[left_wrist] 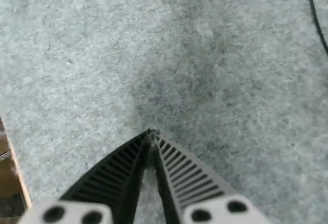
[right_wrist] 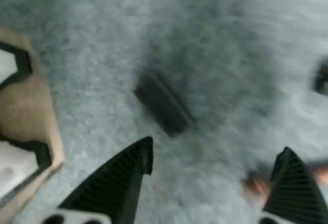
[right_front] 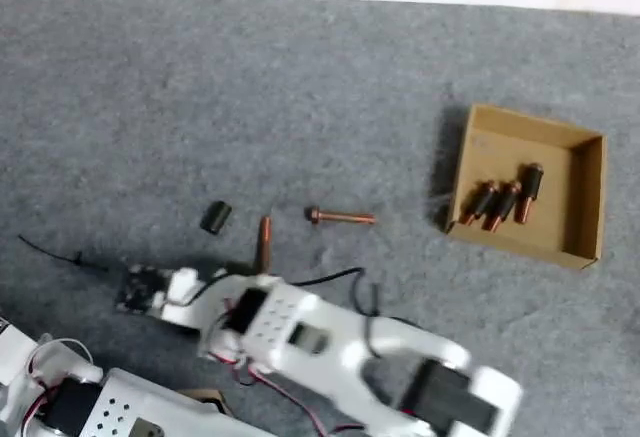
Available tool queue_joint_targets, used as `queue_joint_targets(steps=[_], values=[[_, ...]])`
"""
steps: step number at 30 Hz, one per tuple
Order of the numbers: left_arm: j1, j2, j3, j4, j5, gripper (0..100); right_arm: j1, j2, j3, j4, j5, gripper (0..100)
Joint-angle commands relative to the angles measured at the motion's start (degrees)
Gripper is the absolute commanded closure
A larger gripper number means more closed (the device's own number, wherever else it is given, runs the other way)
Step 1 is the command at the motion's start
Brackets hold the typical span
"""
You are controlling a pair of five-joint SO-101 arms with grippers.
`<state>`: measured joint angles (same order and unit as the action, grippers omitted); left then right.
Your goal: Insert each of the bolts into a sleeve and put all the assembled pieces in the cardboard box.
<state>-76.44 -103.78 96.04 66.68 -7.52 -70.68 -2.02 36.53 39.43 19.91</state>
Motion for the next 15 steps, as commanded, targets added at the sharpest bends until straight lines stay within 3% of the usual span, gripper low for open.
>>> queue_joint_targets(steps=[1, 7, 15], values=[[-0.92, -0.48, 1.10, -0.09, -0.44, 99, -2.77, 6.37, -7.43, -0.84, 0.70, 65.9], [-0.92, -0.48, 1.10, -0.09, -0.53, 99, -2.77, 15.43, -12.97, -0.84, 0.70, 65.9], [-1.01, -0.48, 1.10, -0.09, -0.53, 99, -2.95, 16.92, -13.14, -0.75, 0.70, 67.8]])
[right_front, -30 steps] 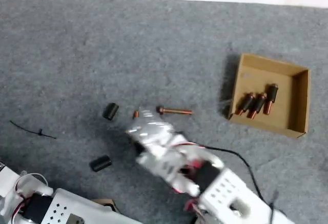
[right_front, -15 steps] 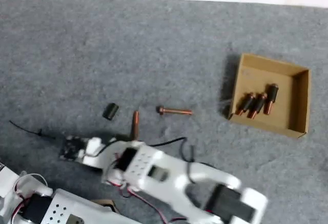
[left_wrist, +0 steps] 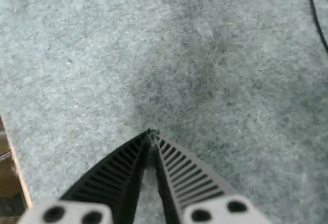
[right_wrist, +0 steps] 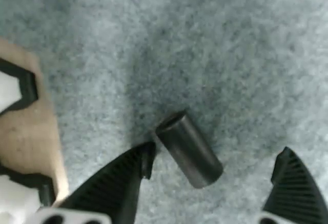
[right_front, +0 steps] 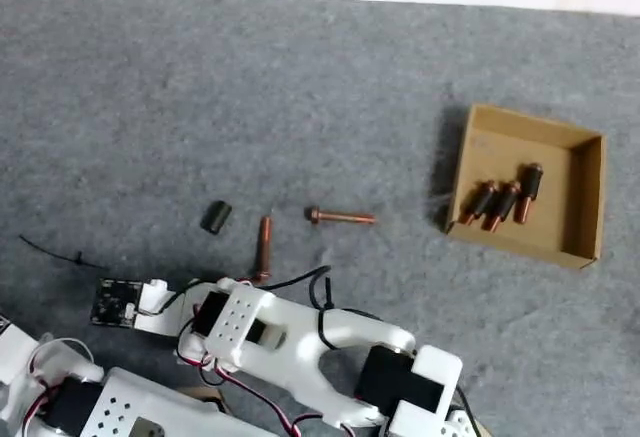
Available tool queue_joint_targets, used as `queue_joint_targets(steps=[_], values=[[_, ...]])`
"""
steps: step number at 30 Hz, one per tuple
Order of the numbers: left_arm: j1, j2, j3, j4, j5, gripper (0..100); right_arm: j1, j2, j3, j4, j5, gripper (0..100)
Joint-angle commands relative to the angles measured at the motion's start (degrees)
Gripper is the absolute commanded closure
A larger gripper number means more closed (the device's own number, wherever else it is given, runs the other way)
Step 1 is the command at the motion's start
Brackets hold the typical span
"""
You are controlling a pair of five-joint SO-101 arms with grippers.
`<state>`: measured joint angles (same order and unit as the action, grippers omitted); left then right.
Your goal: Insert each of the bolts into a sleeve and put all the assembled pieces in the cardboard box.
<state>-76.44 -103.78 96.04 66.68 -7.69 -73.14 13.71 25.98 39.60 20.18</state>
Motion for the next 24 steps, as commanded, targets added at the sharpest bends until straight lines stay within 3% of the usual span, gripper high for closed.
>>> queue_joint_targets(steps=[1, 7, 15, 24], values=[[-1.01, -0.48, 1.10, -0.09, -0.35, 99, -0.48, 1.19, -2.59, -0.92, 0.44, 70.7], [-1.01, -0.48, 1.10, -0.09, -0.35, 99, -0.40, 1.27, -2.77, -1.01, 0.44, 99.8], [-1.01, -0.48, 1.10, -0.09, -0.35, 99, 0.66, -1.45, -2.59, -1.01, 0.44, 99.4], [-1.01, -0.48, 1.10, -0.09, -0.44, 99, 11.30, -26.68, 7.16, -1.19, 0.00, 99.4]])
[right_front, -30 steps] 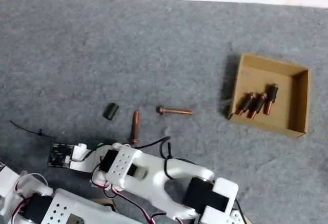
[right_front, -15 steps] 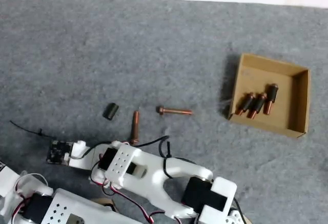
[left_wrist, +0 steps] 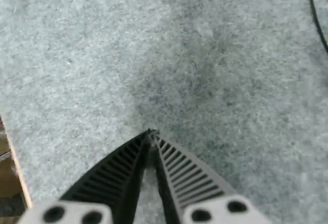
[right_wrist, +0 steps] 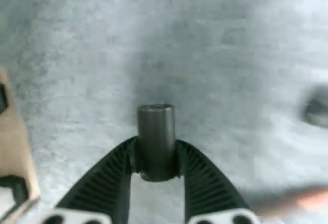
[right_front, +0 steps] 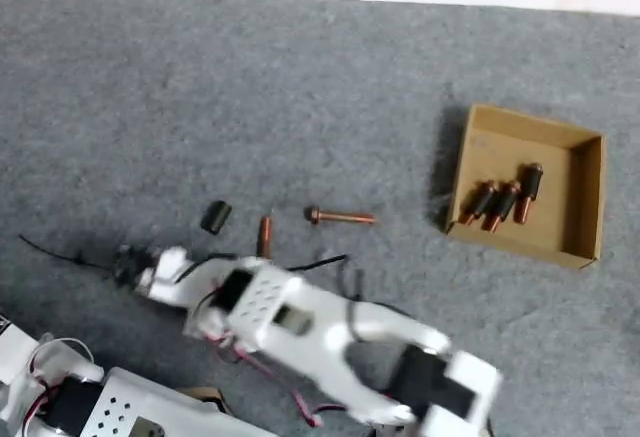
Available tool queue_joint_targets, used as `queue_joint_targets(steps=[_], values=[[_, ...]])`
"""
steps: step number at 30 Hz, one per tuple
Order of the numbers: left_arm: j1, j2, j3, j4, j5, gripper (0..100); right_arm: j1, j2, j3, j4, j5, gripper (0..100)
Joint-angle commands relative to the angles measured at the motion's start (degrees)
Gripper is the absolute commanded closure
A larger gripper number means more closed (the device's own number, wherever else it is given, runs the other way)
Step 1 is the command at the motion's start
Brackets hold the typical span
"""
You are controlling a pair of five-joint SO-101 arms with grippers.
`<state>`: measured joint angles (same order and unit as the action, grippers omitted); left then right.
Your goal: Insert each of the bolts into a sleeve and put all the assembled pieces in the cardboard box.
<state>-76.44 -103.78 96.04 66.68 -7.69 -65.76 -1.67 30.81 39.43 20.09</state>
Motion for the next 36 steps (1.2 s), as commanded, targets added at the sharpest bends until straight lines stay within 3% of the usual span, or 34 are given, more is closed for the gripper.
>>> queue_joint_targets(steps=[1, 8, 17, 23, 27, 36], values=[[-1.01, -0.48, 1.10, -0.09, -0.44, 99, 4.97, -14.81, 4.09, -1.01, 0.09, 99.4], [-1.01, -0.48, 1.10, -0.09, -0.44, 99, 13.93, -37.14, 16.13, -1.54, 0.00, 99.4], [-0.84, -0.48, 1.10, -0.09, -0.44, 99, 23.78, -57.98, 40.13, -18.24, -4.66, 99.4], [2.07, -0.48, -1.10, -1.14, -2.55, 99, 27.82, -69.05, 51.65, -21.76, -4.66, 99.4], [12.44, -0.31, -7.78, -6.68, -10.37, 99, 31.87, -76.44, 57.36, -21.67, -4.66, 99.4], [45.05, 1.10, -26.95, -2.55, -1.32, 99, 40.66, -91.74, 69.14, -21.49, -4.66, 99.4]])
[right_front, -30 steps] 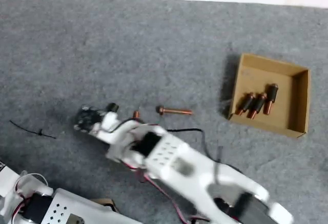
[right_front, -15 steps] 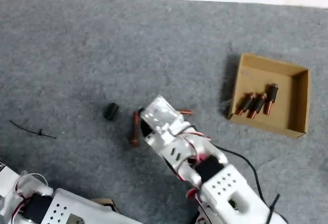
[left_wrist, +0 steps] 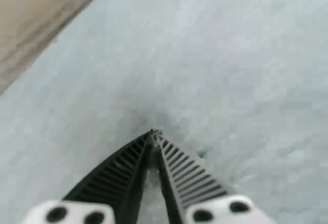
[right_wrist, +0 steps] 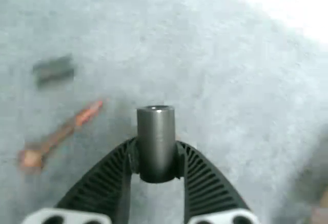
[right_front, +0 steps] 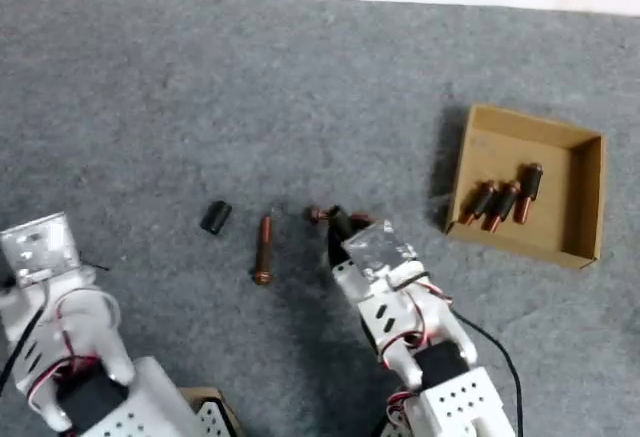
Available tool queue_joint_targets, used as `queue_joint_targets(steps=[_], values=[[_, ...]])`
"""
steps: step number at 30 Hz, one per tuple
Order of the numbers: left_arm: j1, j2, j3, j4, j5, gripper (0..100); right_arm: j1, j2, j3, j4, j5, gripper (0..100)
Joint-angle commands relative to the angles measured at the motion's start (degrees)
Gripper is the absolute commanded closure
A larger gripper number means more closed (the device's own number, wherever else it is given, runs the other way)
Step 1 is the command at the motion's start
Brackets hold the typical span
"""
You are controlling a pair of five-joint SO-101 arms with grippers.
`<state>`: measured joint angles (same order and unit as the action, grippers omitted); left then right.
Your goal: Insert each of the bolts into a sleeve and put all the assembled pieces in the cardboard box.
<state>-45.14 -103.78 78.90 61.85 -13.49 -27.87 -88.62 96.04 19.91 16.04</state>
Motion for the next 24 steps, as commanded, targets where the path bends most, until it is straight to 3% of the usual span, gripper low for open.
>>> queue_joint_targets(steps=[1, 8, 12, 14, 18, 24], values=[[17.10, 2.51, -11.38, 2.73, 5.27, 99, 3.38, -6.02, 4.62, -1.89, -0.62, 99.4], [39.69, 29.32, -18.51, 0.09, 7.38, 99, 4.26, -14.55, 5.49, 7.60, -0.62, 99.4], [48.22, 50.42, -23.87, -2.73, 7.38, 99, 4.26, -16.84, 5.49, 10.86, -0.62, 99.4], [49.98, 59.91, -27.56, -3.08, 9.41, 99, 4.26, -16.66, 5.49, 11.21, -0.53, 99.4], [51.38, 76.35, -33.36, -2.73, 21.98, 99, 4.26, -16.57, 5.49, 11.30, -0.53, 99.4], [49.71, 89.89, -36.88, -2.64, 30.86, 99, 4.26, -16.57, 5.41, 11.21, -0.44, 99.4]])
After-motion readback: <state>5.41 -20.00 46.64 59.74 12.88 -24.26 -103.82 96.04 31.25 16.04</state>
